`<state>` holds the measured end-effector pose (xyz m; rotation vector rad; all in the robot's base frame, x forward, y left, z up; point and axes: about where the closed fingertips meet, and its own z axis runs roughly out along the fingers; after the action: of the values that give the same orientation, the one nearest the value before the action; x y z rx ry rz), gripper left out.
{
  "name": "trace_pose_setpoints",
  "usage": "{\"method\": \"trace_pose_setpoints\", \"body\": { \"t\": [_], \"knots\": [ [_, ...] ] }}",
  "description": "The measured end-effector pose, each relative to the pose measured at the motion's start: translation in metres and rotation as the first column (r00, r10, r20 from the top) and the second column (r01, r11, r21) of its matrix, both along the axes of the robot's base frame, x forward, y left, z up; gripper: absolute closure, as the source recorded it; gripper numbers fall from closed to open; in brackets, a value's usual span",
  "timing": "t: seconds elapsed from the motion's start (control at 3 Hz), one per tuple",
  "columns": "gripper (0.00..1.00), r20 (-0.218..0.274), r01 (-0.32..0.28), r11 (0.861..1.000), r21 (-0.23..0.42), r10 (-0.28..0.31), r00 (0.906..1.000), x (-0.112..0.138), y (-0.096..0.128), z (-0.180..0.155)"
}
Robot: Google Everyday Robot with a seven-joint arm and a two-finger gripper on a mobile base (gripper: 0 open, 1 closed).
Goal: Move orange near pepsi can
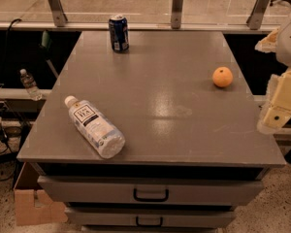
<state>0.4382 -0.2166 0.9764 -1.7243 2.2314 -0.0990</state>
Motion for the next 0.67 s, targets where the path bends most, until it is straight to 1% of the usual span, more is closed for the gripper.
{"method": "trace_pose_setpoints", "body": {
  "t": [0.33, 0.67],
  "knots": [
    [0.0, 0.0, 0.0, 1.0, 0.0, 0.0, 1.0, 0.0, 0.0, 0.0],
    [0.0, 0.012, -0.014, 1.0, 0.022, 0.014, 0.9998, 0.0096, -0.0033, -0.0023]
  ]
}}
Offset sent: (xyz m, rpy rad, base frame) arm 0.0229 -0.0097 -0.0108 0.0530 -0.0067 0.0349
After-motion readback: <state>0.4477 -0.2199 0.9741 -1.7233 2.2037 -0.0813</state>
